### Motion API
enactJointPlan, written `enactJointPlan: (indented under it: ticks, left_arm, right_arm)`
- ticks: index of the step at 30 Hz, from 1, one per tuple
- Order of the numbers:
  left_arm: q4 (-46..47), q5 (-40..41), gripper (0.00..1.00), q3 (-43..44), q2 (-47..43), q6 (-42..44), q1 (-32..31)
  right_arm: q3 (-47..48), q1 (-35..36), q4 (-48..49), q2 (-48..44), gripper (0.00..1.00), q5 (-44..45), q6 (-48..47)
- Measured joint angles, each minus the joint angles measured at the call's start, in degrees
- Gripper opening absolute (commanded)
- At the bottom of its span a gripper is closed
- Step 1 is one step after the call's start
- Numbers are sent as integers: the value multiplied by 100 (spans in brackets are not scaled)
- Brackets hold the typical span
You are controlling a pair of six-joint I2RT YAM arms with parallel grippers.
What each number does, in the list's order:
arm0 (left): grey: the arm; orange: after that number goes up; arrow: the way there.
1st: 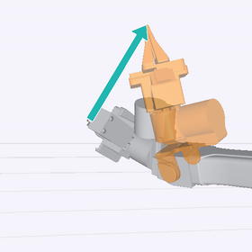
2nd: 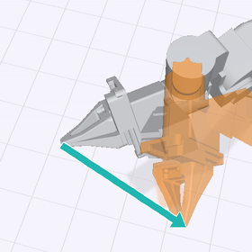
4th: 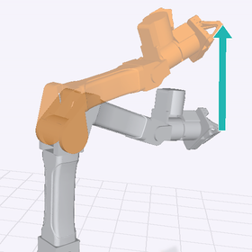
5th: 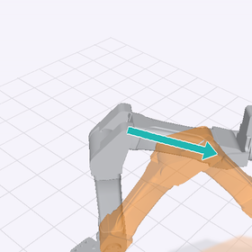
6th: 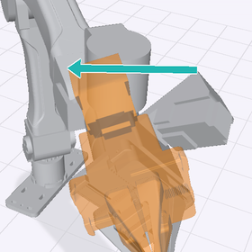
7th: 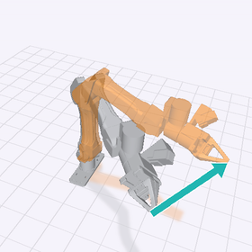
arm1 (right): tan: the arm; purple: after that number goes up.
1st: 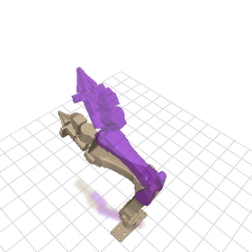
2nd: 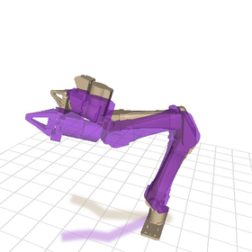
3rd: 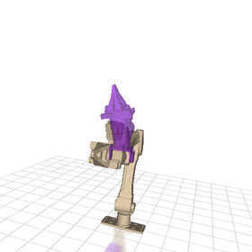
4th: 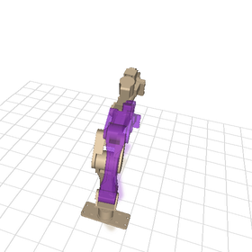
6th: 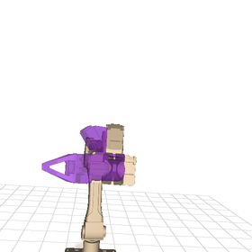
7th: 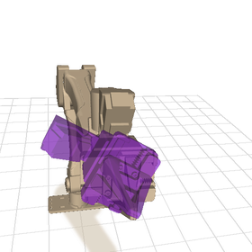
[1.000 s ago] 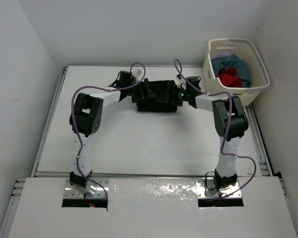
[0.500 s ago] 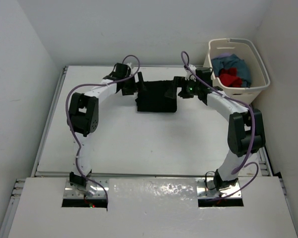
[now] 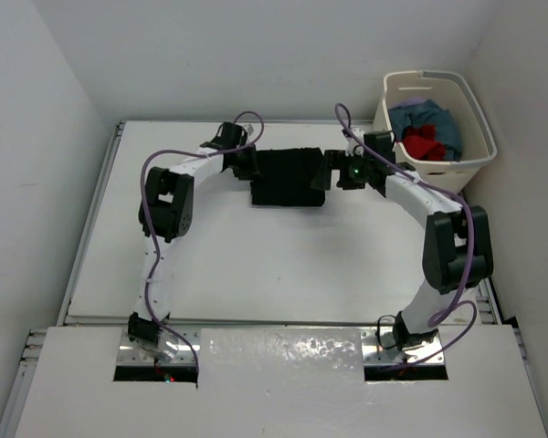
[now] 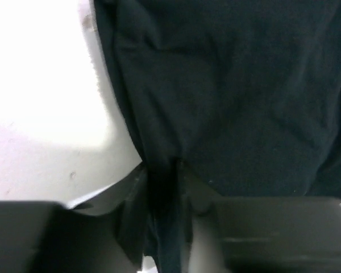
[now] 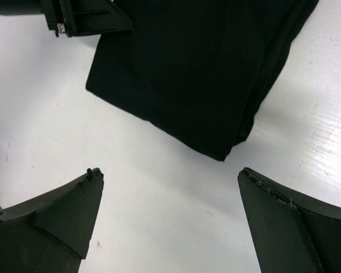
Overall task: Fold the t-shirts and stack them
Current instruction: Put the neatly folded tshirt into the corner of the board with the left arm
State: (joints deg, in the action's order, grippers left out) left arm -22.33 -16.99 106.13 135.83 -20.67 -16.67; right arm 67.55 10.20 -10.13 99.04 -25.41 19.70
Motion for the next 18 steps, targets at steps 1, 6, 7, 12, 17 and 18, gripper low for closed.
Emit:
enactJointPlan:
  ticks: [1,6,7,12,17,18]
  left_arm:
    - [-15,7,8,52,33,33,-17]
    - [-177,245,0,251,74,221,-103]
    - [-258,334,0,334,101,271,-101]
    - [-535,859,0,472,74,791,-52]
    - [-894,1150,0,566,-20,1631,426]
    - [-949,1172,0,616,-20,1840,599]
  right_arm:
    - [-66,-7,11,-44,99,0,-2]
    - [-431,-90,55,-175,99,4,-4]
    - [-522,-122,48,-212,99,11,-4]
    - [-929,-229,-31,-551,99,179,-103]
    - [-999,-236,-225,-861,99,529,-328]
    - [-994,-236,-258,-879,99,584,-358]
